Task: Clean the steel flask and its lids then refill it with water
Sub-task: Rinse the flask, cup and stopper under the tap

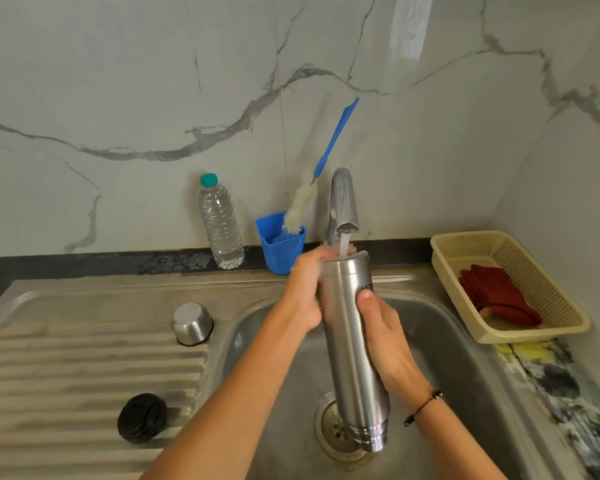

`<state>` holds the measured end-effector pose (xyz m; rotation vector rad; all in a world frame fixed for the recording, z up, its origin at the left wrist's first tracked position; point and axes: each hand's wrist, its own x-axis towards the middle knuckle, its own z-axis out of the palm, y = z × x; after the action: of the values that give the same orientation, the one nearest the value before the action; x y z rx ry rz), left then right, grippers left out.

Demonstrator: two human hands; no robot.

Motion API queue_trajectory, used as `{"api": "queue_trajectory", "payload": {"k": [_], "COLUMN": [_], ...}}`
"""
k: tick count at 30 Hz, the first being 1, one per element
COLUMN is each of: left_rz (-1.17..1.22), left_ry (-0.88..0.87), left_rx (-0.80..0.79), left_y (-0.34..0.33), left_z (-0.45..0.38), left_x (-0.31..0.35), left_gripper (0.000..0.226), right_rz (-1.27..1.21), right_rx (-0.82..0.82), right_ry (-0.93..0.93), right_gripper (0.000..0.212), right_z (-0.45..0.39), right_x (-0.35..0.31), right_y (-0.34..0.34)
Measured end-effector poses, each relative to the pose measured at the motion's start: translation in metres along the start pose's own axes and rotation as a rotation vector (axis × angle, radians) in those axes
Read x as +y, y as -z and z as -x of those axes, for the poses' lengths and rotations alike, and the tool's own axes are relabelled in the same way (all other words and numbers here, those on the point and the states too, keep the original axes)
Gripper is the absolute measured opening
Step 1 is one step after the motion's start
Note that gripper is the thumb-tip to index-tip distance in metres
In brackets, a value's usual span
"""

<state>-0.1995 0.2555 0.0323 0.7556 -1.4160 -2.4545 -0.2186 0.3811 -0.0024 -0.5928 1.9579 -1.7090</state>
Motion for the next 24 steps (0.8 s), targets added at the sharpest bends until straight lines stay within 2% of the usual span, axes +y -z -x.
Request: {"api": "queue_trajectory", "payload": {"k": [2,6,8,12,15,17,19,22,24], "left_rz": [-0.003,0.113,0.057,-0.072,-0.316,-0.426,-0.463,-0.671,-0.739], "left_ry": [-0.011,-0.019,-0.009,0.067,0.078,0.077,0.076,0.0,-0.042], "left_rx": [-0.119,-0.321,-0.336,-0.273,-0.279,-0.228,-0.161,-0.012,0.05], "left_y": [0.007,0.017,0.021,0.022,0.02,0.019,0.014,0.006,0.0], "left_z": [-0.004,-0.007,-0.01,-0.011,-0.008,-0.006,-0.002,-0.001,0.002], "left_x": [0.002,0.006,0.008,0.016,0.025,0.027,0.026,0.023,0.022], "left_gripper": [0.044,0.036,0.033,0.025,0.015,0.022,0.023,0.015,0.019], "right_rz": [-0.133,-0.273,-0.271,-0.101,0.089,0.223,0.253,0.366,0.506], "right_rx": [-0.098,-0.238,-0.266,-0.224,-0.258,-0.314,-0.323,-0.242,-0.166], "right_ry": [-0.082,-0.212,-0.214,-0.11,0.015,0.051,0.08,0.129,0.143], "right_gripper": [0.041,0.057,0.059,0.052,0.057,0.069,0.066,0.073,0.075], "right_z": [-0.001,-0.006,-0.009,-0.009,-0.01,-0.012,-0.011,-0.009,-0.009], "right_x": [-0.006,-0.01,-0.008,-0.004,0.002,0.005,0.004,0.002,0.001], "right_y": [0.003,0.006,0.009,0.009,0.016,0.023,0.025,0.022,0.021]}}
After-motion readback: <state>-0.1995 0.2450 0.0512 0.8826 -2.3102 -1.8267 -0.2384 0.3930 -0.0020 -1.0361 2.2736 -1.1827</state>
